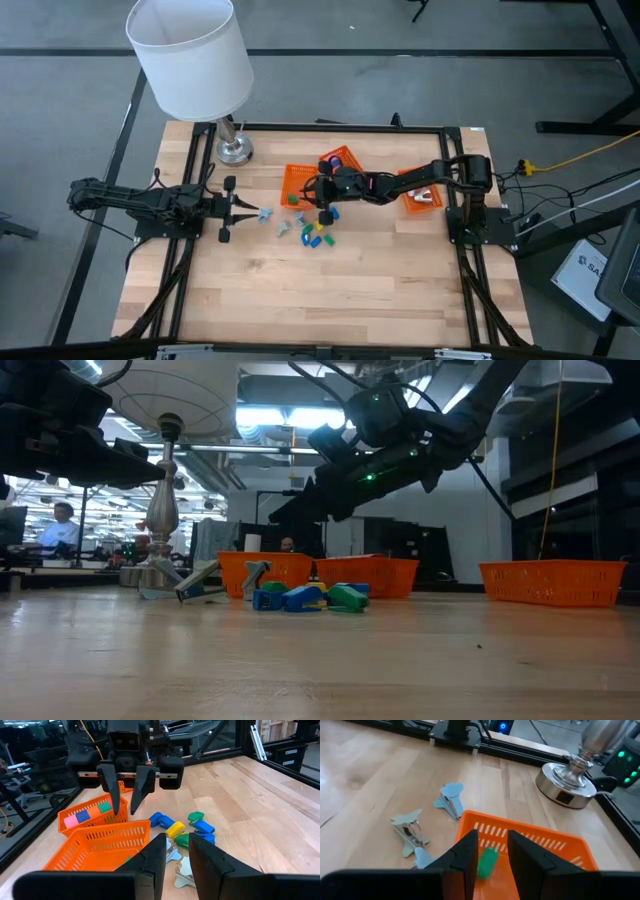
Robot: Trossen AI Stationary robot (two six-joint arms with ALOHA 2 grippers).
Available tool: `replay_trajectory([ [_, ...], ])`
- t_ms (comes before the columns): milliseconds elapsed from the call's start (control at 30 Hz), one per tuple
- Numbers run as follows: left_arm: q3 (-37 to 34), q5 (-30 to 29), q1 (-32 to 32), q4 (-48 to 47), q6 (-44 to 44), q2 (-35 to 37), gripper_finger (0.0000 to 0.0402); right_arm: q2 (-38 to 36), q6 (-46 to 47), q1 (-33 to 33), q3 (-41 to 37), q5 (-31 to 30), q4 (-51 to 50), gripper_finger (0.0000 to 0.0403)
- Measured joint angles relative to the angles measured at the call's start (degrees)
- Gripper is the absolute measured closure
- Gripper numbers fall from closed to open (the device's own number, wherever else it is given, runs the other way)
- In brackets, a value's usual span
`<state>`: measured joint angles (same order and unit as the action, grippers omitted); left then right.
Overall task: Pick and place Stapler, Stapler remover, tape
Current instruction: Put the green stapler into the left orange bin
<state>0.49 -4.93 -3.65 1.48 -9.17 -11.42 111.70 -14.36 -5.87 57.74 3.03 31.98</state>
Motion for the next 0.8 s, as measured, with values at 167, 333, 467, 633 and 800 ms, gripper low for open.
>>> replay_trajectory([
  [167,0.0,0.0,0.0,0.0,0.0,0.0,0.0324,-0.8,0.6,0.1,0.0,0.0,0.3,0.0294],
  [333,0.0,0.0,0.0,0.0,0.0,0.0,0.0322,-4.0,2.1,0.4,-1.6,-0.1,0.6,0.0294],
  [467,0.0,0.0,0.0,0.0,0.0,0.0,0.0324,-8.3,2.2,1.1,-6.6,-3.1,0.4,0.0294],
  [633,0.0,0.0,0.0,0.0,0.0,0.0,0.0323,-16.0,2.6,2.6,-15.2,-8.1,0.0,0.0294],
  [800,0.0,0.0,0.0,0.0,0.0,0.0,0.0324,-25.6,6.4,3.8,-24.8,-11.7,-0.5,0.0294],
])
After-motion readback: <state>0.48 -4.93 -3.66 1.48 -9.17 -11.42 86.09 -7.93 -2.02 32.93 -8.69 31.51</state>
